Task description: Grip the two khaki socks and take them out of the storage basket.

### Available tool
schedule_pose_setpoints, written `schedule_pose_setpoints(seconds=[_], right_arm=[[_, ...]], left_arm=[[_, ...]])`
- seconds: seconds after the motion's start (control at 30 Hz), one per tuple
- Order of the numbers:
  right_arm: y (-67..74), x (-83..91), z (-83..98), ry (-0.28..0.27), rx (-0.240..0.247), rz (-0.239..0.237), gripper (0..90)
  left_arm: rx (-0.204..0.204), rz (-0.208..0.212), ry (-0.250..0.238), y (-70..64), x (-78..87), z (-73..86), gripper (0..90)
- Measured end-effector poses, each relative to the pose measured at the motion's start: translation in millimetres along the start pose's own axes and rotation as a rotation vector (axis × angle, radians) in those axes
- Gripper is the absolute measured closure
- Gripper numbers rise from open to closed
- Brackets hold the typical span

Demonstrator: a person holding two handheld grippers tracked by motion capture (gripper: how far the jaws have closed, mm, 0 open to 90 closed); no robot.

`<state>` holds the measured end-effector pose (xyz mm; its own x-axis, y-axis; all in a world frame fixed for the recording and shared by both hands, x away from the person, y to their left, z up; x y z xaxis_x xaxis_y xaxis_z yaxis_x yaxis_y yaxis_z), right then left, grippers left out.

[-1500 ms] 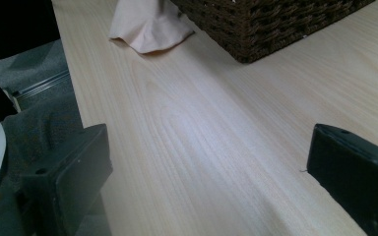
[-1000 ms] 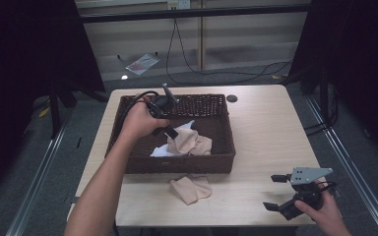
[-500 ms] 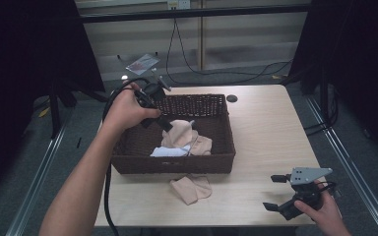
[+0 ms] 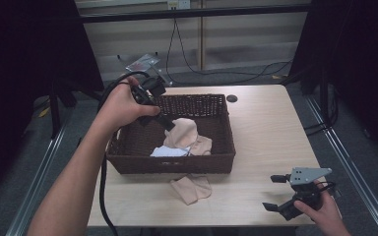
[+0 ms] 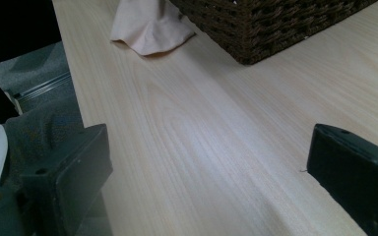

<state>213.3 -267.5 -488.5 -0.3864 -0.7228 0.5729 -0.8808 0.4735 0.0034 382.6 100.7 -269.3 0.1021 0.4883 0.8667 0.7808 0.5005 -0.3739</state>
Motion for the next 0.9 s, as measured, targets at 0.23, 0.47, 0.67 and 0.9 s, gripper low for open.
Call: schedule_pose_setpoints(seconds=[0.23, 0.47, 0.67, 0.9], right_arm=[[0.1, -0.5, 0.1, 0.001, -0.001, -0.002, 2.9], [0.1, -0.6, 0.1, 0.001, -0.001, -0.002, 2.9], [0.5, -0.7, 0.1, 0.003, 0.001, -0.005, 2.9], [0.5, -0.5, 0.1, 0.006, 0.002, -0.004, 2.9]], left_arm=[[-0.023, 0.013, -0.005, -5.8, -0.8, 1.9, 88.9], [-0.033, 0.008, 0.007, -10.4, -1.7, 5.2, 88.9], [-0.038, 0.009, 0.011, -14.5, -5.9, 8.1, 88.8], [-0.054, 0.013, 0.019, -16.8, -9.8, 12.7, 88.7]])
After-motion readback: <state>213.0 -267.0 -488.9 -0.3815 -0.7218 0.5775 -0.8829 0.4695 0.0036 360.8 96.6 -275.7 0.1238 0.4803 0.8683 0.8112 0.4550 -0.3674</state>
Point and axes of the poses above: each handheld gripper's, and its own axes: x roughly backward along the jaws, z roughly out of its underside, y roughly to its left, the point moved 3 cm from there along -x, roughly forward along the jaws, and after that the axes turned 11 degrees about x, right-handed, at the moved point
